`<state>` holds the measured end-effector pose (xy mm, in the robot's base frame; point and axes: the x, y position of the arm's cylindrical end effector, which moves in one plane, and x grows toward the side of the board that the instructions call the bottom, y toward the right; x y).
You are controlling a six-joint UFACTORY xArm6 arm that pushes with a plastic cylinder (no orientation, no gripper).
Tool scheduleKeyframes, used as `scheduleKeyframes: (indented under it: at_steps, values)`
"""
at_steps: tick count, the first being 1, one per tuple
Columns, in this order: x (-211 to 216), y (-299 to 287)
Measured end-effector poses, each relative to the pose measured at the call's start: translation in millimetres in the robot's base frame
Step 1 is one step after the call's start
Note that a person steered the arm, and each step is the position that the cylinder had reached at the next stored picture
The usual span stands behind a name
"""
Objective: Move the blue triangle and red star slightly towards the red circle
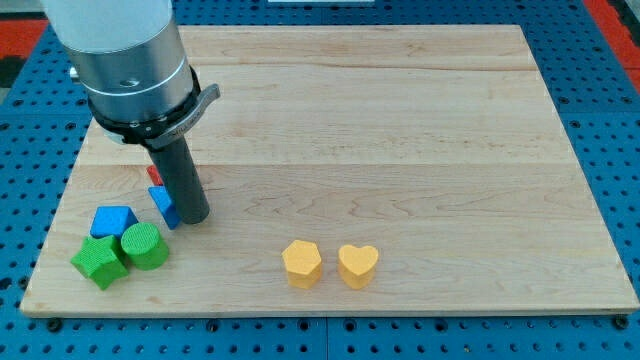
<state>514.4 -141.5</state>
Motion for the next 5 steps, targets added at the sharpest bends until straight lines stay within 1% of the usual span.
scheduleKeyframes:
  at_steps: [2,3,4,5]
  values:
    - [-2.4,-33.8]
    - [-16.9,-60.9]
    - [-19.0,-70.3]
    - [-11.7,-53.0]
